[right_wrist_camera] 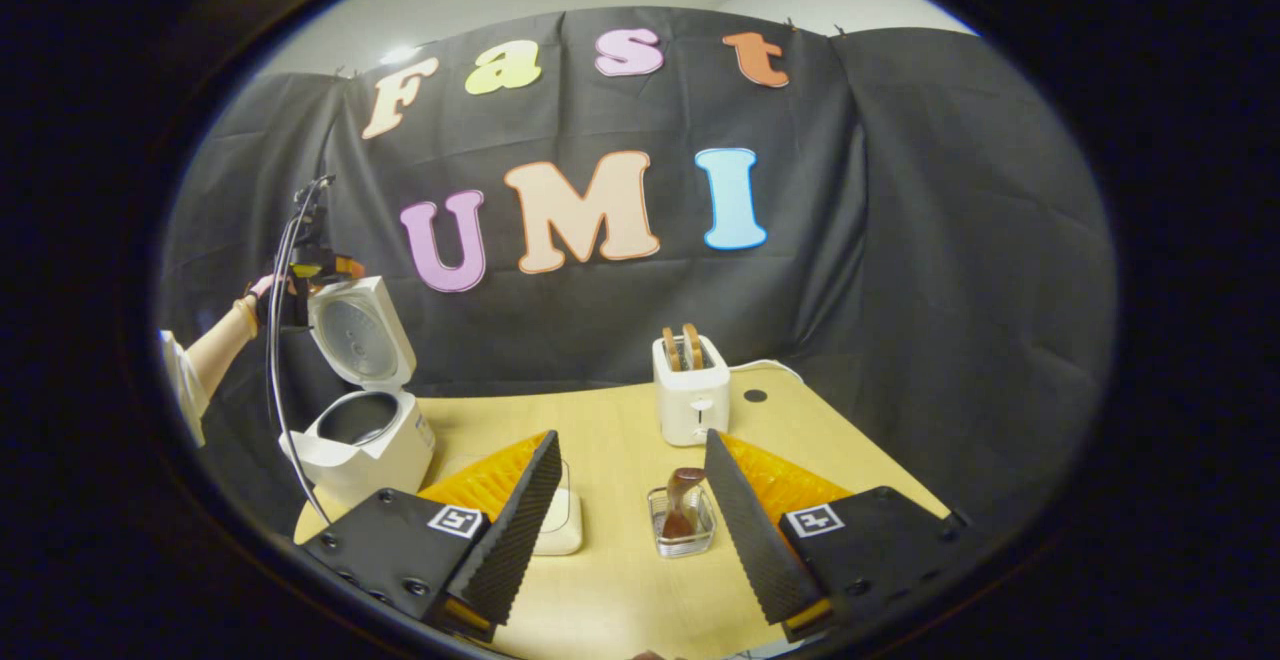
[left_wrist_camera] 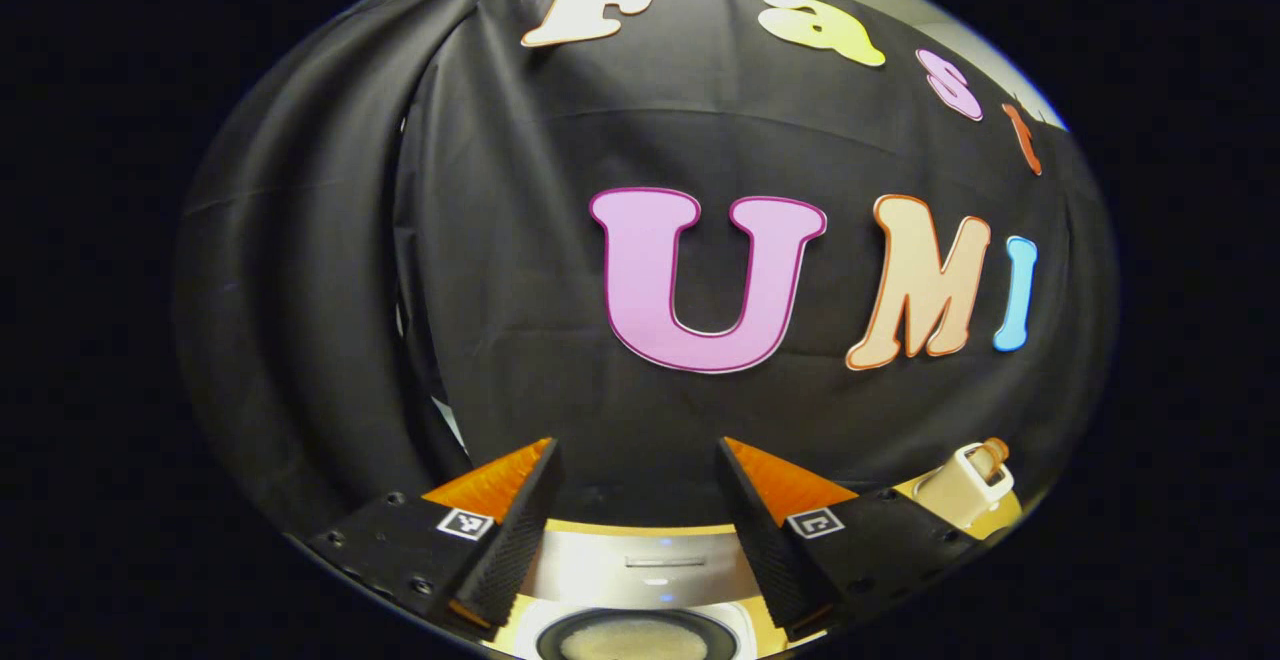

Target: Close the left gripper, press the button to open the rice cooker; take a wooden spoon from the chopstick holder with the right hand, scoop a spoonful of rice and pour it into the rice cooker, then put the wooden spoon back into the chopstick holder.

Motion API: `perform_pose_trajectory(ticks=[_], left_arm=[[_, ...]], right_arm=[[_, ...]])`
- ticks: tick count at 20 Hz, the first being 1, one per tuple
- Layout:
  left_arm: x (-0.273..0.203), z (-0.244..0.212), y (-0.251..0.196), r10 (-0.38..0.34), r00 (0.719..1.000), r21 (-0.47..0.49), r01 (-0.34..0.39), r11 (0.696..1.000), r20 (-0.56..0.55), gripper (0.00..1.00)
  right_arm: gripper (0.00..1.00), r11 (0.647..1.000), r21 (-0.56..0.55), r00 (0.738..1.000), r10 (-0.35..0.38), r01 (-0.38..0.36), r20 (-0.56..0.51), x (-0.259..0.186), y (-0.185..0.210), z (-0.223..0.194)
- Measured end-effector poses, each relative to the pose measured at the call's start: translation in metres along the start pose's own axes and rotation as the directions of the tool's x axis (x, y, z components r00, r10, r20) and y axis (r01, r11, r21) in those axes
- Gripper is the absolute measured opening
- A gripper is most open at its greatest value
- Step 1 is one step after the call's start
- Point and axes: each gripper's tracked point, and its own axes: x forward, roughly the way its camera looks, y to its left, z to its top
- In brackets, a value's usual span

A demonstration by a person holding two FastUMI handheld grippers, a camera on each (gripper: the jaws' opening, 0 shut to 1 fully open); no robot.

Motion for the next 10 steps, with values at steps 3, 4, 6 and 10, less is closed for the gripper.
perform_pose_trajectory(ticks=[3,4,6,10], left_arm=[[-0.01,-0.004,0.0,0.0,1.0,0.054,-0.001,0.999,0.018,0.88],[-0.014,-0.007,0.001,0.0,1.0,0.045,-0.001,0.999,0.016,0.89],[-0.026,-0.008,-0.001,-0.001,0.999,0.046,-0.001,0.999,0.039,0.9],[-0.057,-0.022,-0.005,-0.004,0.995,0.047,0.0,0.999,0.096,0.89]], right_arm=[[0.9,1.0,0.027,1.0,-0.001,0.001,-0.001,-0.002,-0.002,-0.005],[0.93,0.999,0.041,1.0,0.001,-0.001,0.002,-0.003,-0.002,-0.006],[0.93,0.998,0.067,1.0,0.01,-0.01,0.005,-0.005,-0.001,-0.01],[0.9,0.996,0.092,1.0,0.007,-0.009,0.019,-0.008,-0.007,-0.01]])
